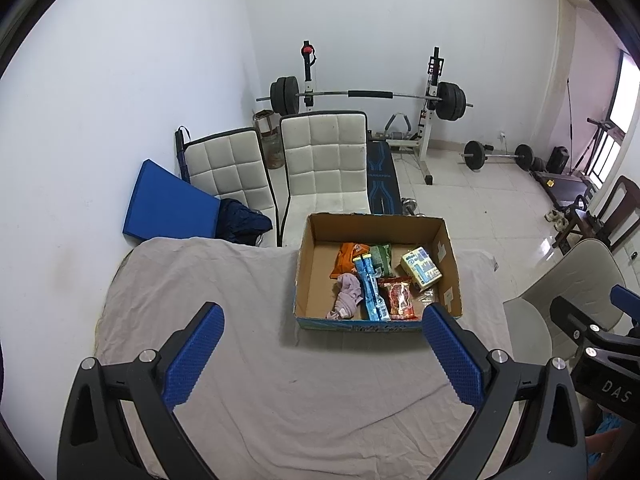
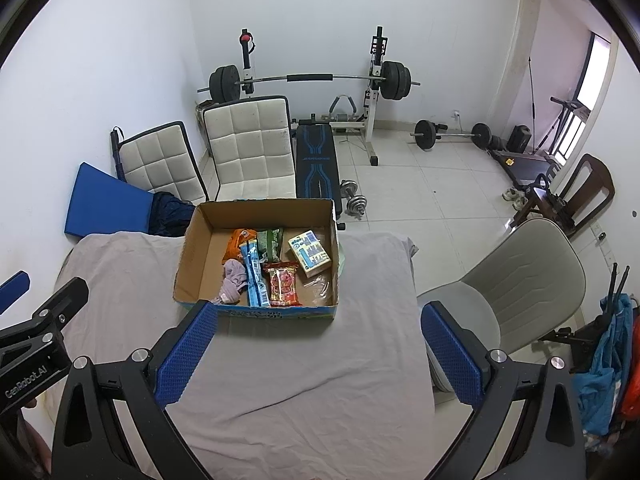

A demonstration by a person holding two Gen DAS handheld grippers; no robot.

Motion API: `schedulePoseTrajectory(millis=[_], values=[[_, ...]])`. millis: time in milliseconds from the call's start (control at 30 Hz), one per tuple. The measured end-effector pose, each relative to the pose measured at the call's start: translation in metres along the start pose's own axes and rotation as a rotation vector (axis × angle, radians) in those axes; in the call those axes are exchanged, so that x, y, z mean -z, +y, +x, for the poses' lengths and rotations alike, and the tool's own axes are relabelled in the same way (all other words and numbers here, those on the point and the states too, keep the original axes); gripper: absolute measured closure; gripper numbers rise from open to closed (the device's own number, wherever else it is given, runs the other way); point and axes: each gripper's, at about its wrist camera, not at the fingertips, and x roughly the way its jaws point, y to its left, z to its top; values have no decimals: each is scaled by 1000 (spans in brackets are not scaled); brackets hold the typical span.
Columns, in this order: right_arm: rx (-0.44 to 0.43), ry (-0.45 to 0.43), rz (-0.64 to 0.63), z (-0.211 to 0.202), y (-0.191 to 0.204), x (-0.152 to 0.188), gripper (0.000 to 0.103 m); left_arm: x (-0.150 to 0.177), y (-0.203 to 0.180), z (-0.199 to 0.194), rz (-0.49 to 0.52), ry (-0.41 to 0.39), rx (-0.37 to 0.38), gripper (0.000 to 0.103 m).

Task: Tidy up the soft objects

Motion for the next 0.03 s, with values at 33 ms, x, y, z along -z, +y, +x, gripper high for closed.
schedulePoseTrajectory(millis=[33], values=[[0,0,-1,0,0,0,0,-1,0,-1,-2,-3,-2,1]])
